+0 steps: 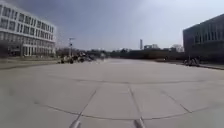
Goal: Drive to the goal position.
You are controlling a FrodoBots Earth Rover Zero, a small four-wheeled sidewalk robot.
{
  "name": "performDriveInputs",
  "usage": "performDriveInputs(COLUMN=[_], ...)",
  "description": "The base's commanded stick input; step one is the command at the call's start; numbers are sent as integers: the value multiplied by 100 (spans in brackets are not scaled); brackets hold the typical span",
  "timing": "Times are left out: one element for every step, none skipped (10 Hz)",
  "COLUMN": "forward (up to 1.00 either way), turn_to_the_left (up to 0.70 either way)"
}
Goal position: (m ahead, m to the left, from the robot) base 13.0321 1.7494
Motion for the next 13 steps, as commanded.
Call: performDriveInputs(forward=[85,85,85,85,85,85,85,85,85,85,85,85,85], turn_to_the_left=[1,1,1,1,1,1,1,1,1,-1,-17,-33,-27])
